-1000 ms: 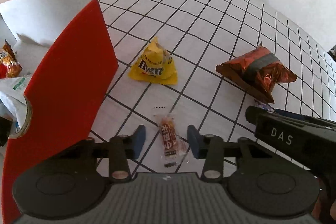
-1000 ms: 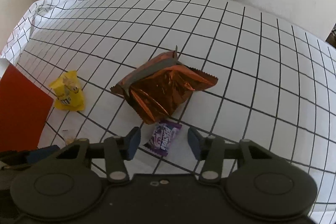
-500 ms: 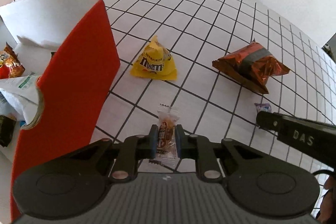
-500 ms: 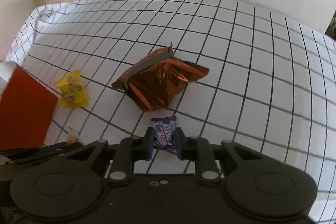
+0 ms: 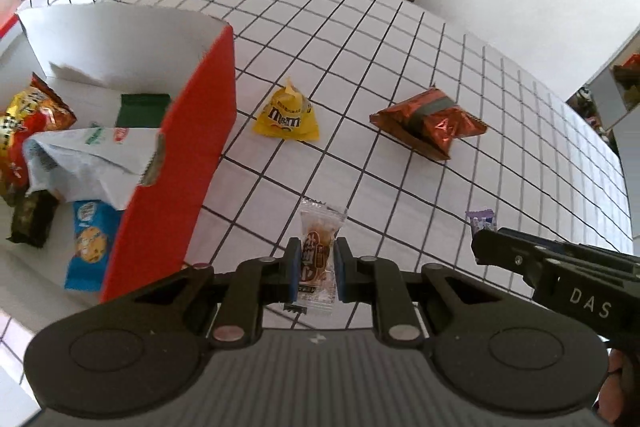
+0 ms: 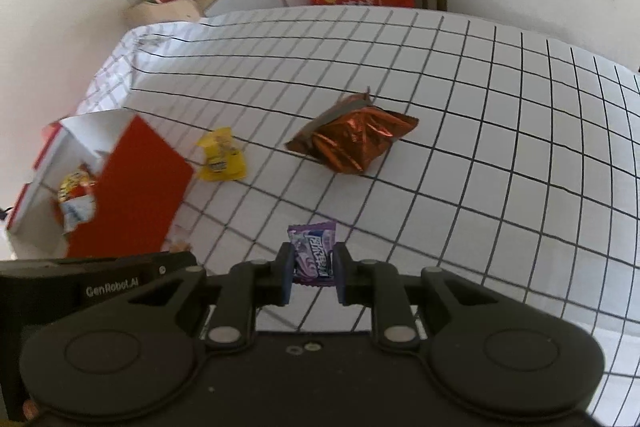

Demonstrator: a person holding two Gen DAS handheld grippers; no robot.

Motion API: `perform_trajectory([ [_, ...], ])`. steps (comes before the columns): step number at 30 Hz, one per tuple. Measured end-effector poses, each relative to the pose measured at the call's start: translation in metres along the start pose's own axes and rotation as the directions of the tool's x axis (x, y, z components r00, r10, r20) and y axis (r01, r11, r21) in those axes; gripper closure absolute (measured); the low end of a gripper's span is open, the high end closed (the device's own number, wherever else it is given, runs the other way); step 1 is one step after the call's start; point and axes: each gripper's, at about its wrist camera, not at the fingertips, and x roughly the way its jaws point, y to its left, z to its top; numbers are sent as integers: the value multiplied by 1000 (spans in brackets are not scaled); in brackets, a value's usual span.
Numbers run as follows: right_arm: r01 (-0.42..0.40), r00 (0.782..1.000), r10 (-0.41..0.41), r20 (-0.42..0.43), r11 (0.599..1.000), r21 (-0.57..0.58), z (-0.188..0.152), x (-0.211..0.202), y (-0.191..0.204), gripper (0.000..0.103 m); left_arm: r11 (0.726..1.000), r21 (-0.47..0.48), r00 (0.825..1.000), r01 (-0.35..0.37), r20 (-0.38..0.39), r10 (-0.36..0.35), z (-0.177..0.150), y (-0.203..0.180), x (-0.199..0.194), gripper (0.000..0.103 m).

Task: Organize snacks
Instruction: 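Carry the clear candy in the left tool while the right tool carries the purple candy into the box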

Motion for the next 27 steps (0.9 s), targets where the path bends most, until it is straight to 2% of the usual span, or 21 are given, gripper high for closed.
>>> perform_trajectory([
  [15,-70,996,72,45,996,-56,-22,-58,61,85,998,37,997,57,42,-58,-17,46,-78,86],
  [27,-114,991,121,59,987,-110,-27,-70,133,85,997,53,996,62,62,-65,-21,106,-123,86],
])
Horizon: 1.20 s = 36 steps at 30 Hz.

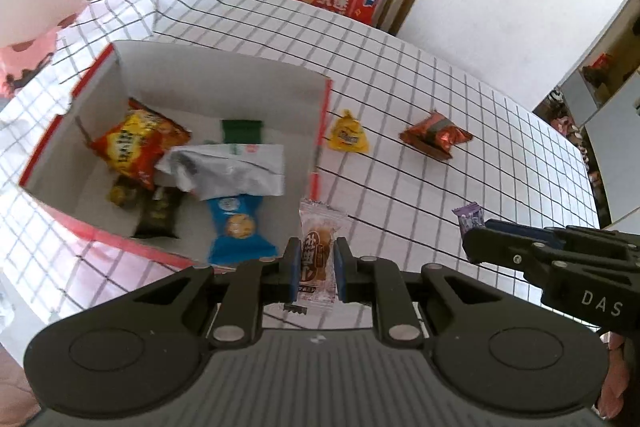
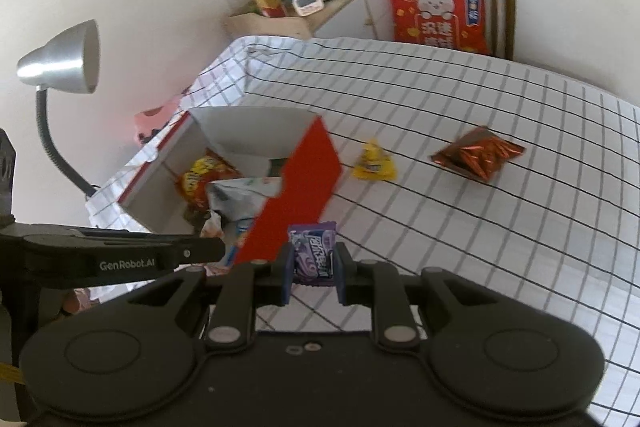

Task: Organize snacks
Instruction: 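Carry the clear candy in the left tool while the right tool carries the purple candy into the box, then open both tools to drop the two candies into the box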

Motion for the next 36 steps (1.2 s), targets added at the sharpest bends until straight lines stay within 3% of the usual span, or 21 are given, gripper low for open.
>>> perform_trajectory([
  [20,3,1000,-3,-5,996,-86,29,57,104,85,994,-55,992,-96,76,100,33,117,-31,86],
  [26,39,999,-42,-35,996,-80,39,93,113,85,991,-42,990,-125,62,127,50,140,-11,86],
  [36,118,982,-127,-138,990,-72,36,160,111,85,987,-50,987,-156,-44,154,62,162,54,86],
])
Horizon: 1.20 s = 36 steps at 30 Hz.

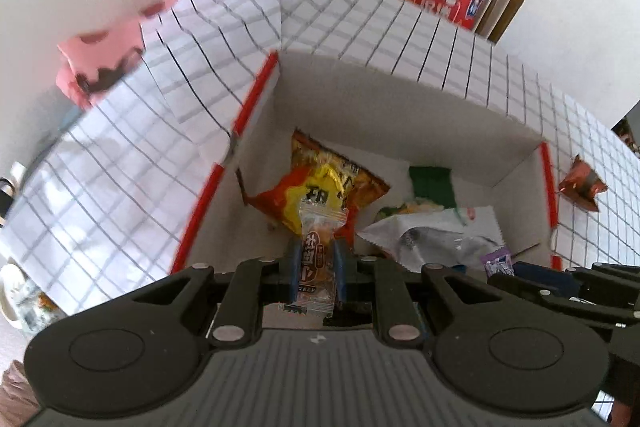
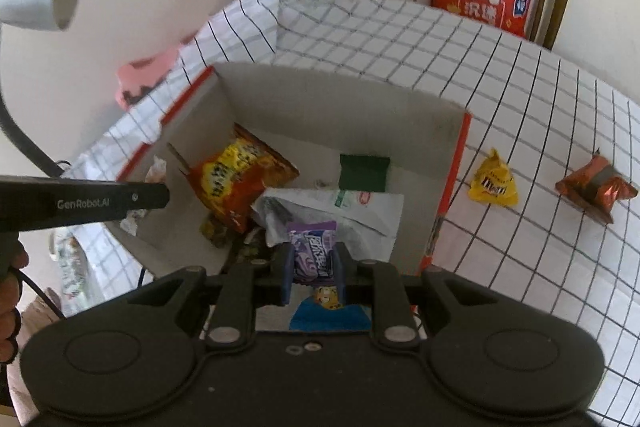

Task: Organize snacks
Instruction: 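Open both tools to drop the two candies into the box, then lift both tools out of the box toward the M&M's and foil packets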

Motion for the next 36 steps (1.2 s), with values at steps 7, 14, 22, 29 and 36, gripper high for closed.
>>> perform_trajectory([
  [7,28,998,-28,-55,1000,-9,-2,26,4,85,1000,16,998,-15,-67,16,-3,-5,35,86],
  [14,54,995,-55,-80,998,-21,-3,39,5,85,999,32,994,-10,-109,13,-6,-13,54,86],
  [22,53,995,-55,-87,998,-24,-3,42,5,83,999,53,995,-10,-101,15,-9,-20,55,85],
  [29,36,996,-38,-79,999,-15,-5,36,6,78,999,47,996,1,-86,3,-13,-18,47,77],
  [36,24,998,-24,-60,1000,-1,-9,20,4,75,998,60,999,8,-35,-6,-18,-18,25,75],
])
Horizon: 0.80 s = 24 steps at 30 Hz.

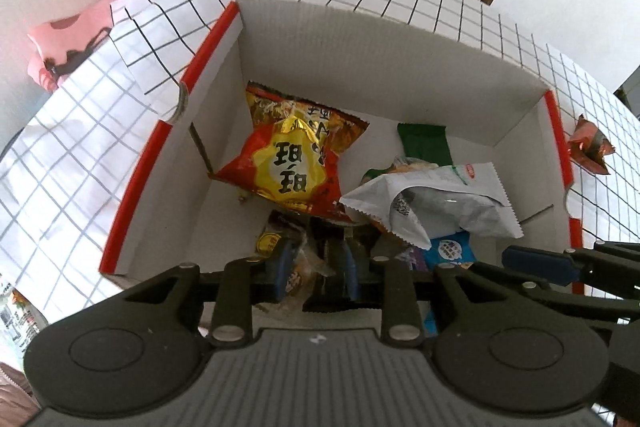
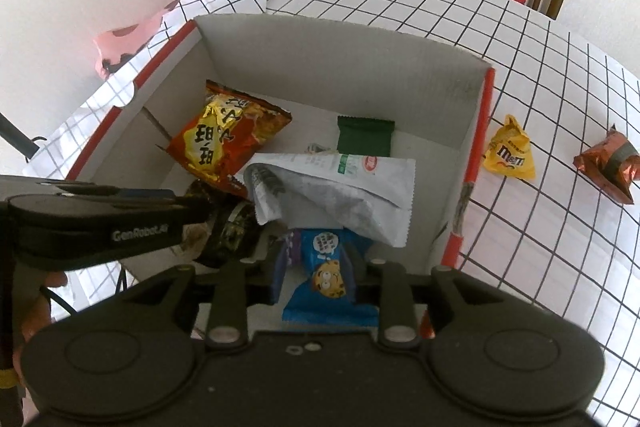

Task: Organize snacks
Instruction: 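Lift both tools out of the box toward the M&M's and foil packets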

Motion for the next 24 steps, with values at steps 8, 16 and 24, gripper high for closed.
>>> perform_trajectory([
  [8,-35,998,35,56,999,4,-6,-31,-6,70,1000,5,997,28,68,-28,-9,-9,-33,56],
  [16,-78,990,78,114,997,3,-17,-69,-17,58,998,30,989,53,134,-57,-19,-25,-66,48],
  [24,-126,979,121,167,992,18,-33,-104,-40,40,995,59,977,81,194,-91,-31,-52,-94,47],
])
